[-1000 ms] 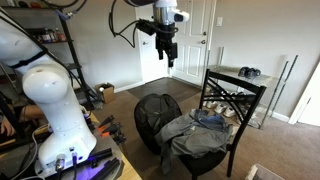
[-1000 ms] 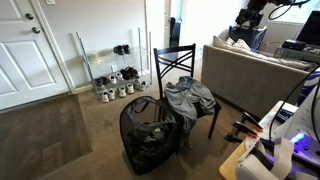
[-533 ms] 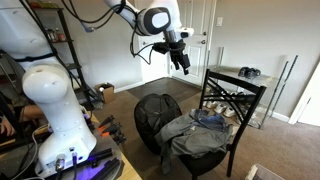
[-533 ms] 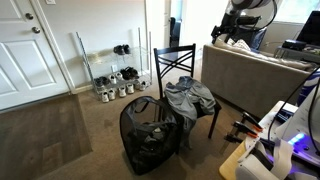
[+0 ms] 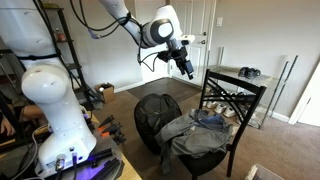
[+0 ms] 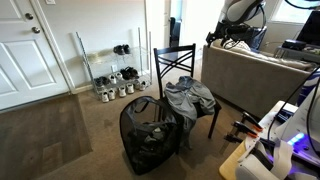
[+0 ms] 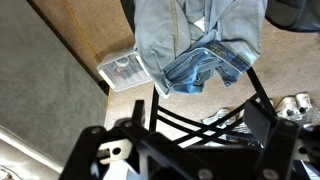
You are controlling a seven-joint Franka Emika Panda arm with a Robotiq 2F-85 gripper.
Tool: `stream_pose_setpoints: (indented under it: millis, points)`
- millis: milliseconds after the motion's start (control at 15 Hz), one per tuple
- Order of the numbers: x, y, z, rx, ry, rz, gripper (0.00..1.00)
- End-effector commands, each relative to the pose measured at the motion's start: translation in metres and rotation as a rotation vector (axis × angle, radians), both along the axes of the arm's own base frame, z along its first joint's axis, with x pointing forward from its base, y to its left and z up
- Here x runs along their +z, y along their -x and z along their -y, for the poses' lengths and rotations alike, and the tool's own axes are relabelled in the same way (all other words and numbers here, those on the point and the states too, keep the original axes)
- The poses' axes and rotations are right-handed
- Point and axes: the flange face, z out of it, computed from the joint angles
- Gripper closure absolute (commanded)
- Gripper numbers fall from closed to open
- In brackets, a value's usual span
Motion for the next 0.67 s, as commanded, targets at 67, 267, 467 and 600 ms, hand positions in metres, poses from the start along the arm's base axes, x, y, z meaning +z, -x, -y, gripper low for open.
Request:
stream_pose_setpoints:
  millis: [67, 267, 467, 600]
  points:
    - [0.002, -0.001, 0.001, 0.001, 0.000, 0.002, 0.00]
    - [0.002, -0.001, 0.001, 0.001, 0.000, 0.003, 0.00]
    - [-0.015, -0.020, -0.003, 0.028, -0.022, -0.061, 0.00]
    - [-0.032, -0.039, -0.003, 0.045, -0.068, -0.105, 0.00]
